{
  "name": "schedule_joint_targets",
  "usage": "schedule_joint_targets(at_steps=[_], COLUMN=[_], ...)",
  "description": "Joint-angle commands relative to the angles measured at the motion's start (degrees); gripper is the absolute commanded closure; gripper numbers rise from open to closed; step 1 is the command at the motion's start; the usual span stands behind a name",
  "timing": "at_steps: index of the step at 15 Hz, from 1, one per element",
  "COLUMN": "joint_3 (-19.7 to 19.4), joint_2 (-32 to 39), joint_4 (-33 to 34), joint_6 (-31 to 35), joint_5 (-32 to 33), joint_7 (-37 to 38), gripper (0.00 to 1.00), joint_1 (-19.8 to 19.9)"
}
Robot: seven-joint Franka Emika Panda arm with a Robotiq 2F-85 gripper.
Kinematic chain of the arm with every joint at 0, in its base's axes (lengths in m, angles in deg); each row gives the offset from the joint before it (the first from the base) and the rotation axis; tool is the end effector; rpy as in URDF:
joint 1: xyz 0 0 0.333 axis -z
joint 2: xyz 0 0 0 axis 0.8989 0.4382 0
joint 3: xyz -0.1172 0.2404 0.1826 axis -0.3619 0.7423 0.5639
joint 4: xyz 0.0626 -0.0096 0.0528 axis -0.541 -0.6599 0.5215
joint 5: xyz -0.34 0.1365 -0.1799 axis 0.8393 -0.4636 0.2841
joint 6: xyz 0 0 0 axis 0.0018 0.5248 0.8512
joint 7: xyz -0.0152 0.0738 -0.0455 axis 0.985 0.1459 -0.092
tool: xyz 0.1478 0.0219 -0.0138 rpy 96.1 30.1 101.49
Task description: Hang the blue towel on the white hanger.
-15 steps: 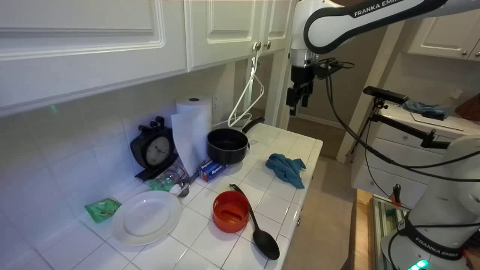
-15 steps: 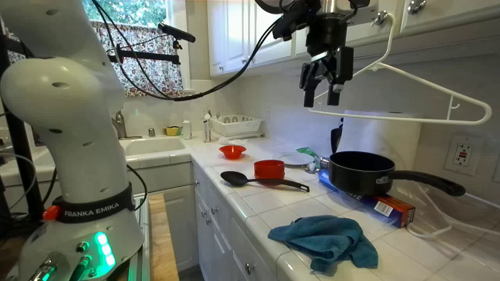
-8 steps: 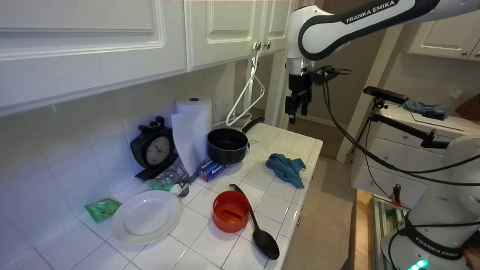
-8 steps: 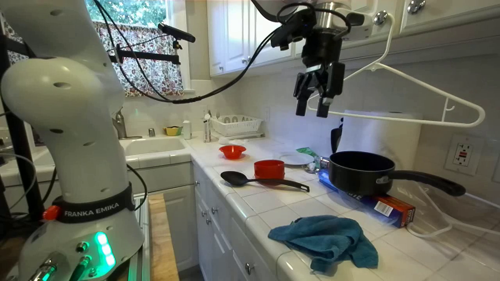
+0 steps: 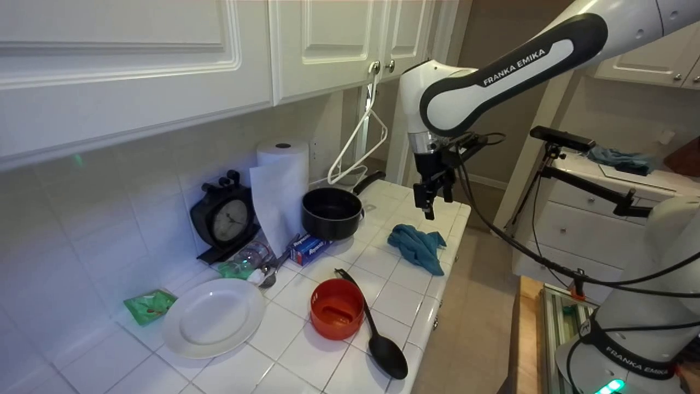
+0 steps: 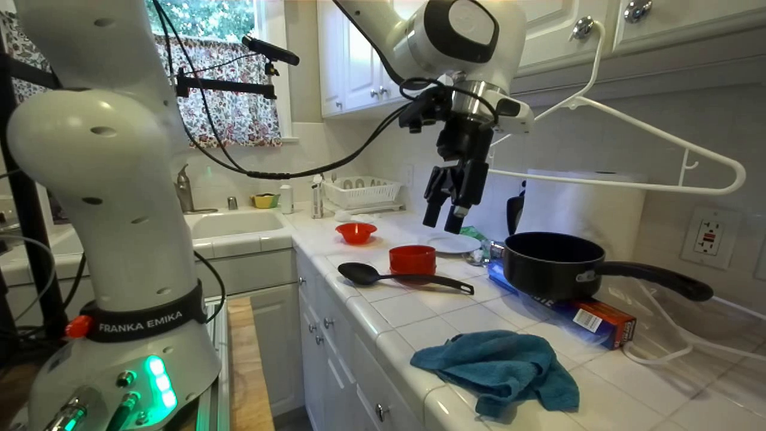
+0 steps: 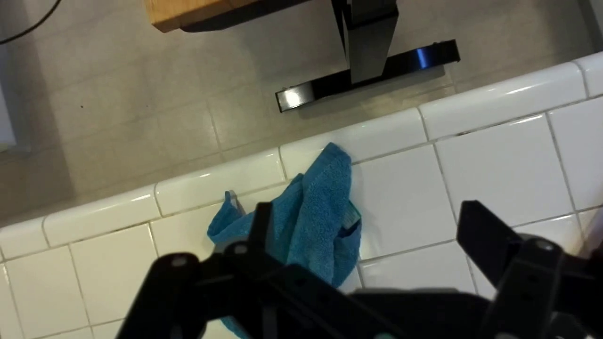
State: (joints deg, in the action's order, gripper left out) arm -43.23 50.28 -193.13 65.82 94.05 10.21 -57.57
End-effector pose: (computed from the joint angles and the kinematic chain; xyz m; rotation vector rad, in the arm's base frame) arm 0.4472 -0.1021 0.3199 2.9275 -0.4407 -0.4734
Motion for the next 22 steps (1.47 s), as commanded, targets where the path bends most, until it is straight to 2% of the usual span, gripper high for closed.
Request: schedule_joint_targets(at_steps=[1, 6, 7, 8, 9, 14, 18, 22], joint_3=[0.2, -1.5, -1.9, -2.5, -1.7, -2.3, -2.3, -3.8], joint_2=[-0.6, 0.5, 0.9, 1.0, 0.8, 1.0, 4.0, 7.1], joint_4=[-5.0, -9.6, -9.9, -9.8, -9.1, -9.3, -10.1, -11.7], joint_6=[5.2, 19.7, 22.9, 25.0, 21.0, 23.7, 29.1, 33.8], joint_5=[3.8, 4.1, 3.5, 0.2, 2.2, 1.7, 13.2, 18.4], joint_7=[6.0, 6.0, 4.6, 2.0, 4.7, 3.7, 14.8, 21.2], gripper=[0.0, 0.0, 0.0, 0.0, 0.0, 0.0, 0.0, 0.0], joint_1=[0.0, 1.2, 1.4, 1.4, 1.1, 1.2, 2.4, 2.9])
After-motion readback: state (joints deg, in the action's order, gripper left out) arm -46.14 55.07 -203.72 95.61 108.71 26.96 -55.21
